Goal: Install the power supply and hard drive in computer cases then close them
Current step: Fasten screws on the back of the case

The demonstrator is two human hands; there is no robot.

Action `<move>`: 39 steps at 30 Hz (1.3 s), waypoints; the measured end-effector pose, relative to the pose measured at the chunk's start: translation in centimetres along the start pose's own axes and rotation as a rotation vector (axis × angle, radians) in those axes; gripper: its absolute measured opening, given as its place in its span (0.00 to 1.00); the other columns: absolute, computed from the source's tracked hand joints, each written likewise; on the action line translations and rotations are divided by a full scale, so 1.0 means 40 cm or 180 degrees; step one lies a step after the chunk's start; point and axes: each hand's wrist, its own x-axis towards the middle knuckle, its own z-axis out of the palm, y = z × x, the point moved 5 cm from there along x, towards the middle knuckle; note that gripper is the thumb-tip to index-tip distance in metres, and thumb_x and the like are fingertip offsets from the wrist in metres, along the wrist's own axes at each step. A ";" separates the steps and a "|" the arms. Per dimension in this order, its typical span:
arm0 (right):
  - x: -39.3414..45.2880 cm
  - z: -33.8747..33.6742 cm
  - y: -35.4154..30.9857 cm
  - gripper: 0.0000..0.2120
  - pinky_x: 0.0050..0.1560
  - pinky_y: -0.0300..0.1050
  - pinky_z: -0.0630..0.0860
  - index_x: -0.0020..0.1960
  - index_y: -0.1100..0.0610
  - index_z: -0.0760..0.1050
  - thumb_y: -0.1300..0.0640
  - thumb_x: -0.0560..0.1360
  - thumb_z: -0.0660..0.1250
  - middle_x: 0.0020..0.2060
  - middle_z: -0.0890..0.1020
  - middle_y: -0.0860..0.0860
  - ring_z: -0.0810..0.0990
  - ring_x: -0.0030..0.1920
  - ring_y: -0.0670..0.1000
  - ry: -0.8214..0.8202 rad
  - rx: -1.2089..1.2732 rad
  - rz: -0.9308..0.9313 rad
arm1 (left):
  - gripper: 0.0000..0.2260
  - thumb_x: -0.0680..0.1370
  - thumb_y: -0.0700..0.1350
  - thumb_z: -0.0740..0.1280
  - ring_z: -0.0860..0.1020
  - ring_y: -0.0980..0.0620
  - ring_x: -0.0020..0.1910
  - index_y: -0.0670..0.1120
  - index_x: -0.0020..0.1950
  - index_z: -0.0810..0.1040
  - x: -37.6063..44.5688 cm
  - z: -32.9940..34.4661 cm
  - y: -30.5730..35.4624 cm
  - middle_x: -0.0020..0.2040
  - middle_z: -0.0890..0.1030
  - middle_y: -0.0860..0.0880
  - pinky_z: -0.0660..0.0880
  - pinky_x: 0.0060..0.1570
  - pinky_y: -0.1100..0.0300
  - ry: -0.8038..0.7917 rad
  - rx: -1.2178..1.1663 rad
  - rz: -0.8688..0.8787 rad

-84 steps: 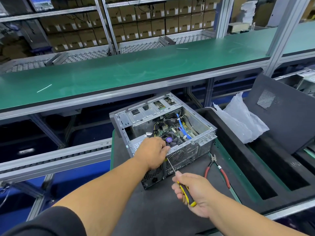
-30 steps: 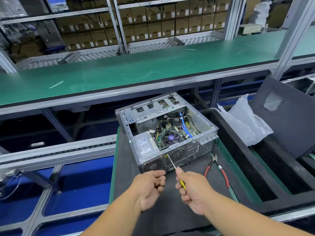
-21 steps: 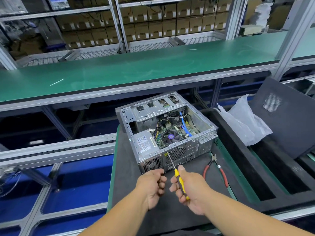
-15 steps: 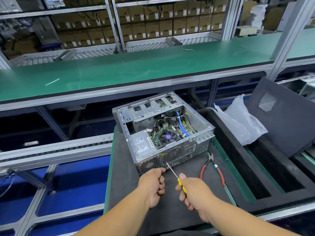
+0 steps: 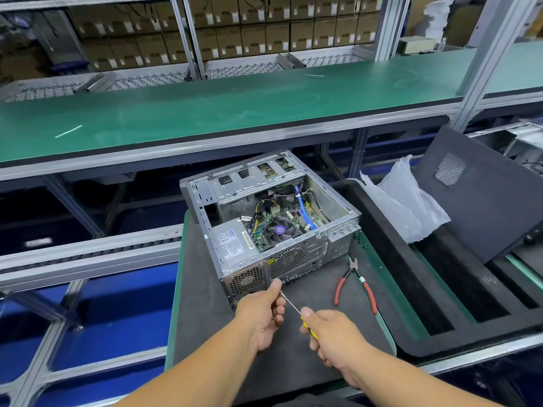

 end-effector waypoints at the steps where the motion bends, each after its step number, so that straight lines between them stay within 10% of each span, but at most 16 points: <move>1: 0.001 0.000 0.002 0.22 0.28 0.39 0.64 0.46 0.59 0.81 0.41 0.81 0.64 0.27 0.78 0.50 0.68 0.25 0.49 -0.0005 -0.0011 -0.0009 | 0.13 0.79 0.50 0.73 0.70 0.55 0.23 0.44 0.39 0.77 0.003 -0.001 -0.002 0.29 0.77 0.48 0.65 0.21 0.64 0.0045 -0.0030 0.0010; 39: 0.101 0.083 0.044 0.23 0.26 0.39 0.67 0.47 0.58 0.83 0.41 0.84 0.60 0.27 0.79 0.50 0.71 0.25 0.49 -0.0014 0.0484 0.0299 | 0.04 0.80 0.42 0.70 0.66 0.55 0.25 0.43 0.50 0.84 0.099 -0.005 -0.023 0.28 0.72 0.51 0.62 0.22 0.63 0.0198 -0.0498 -0.0425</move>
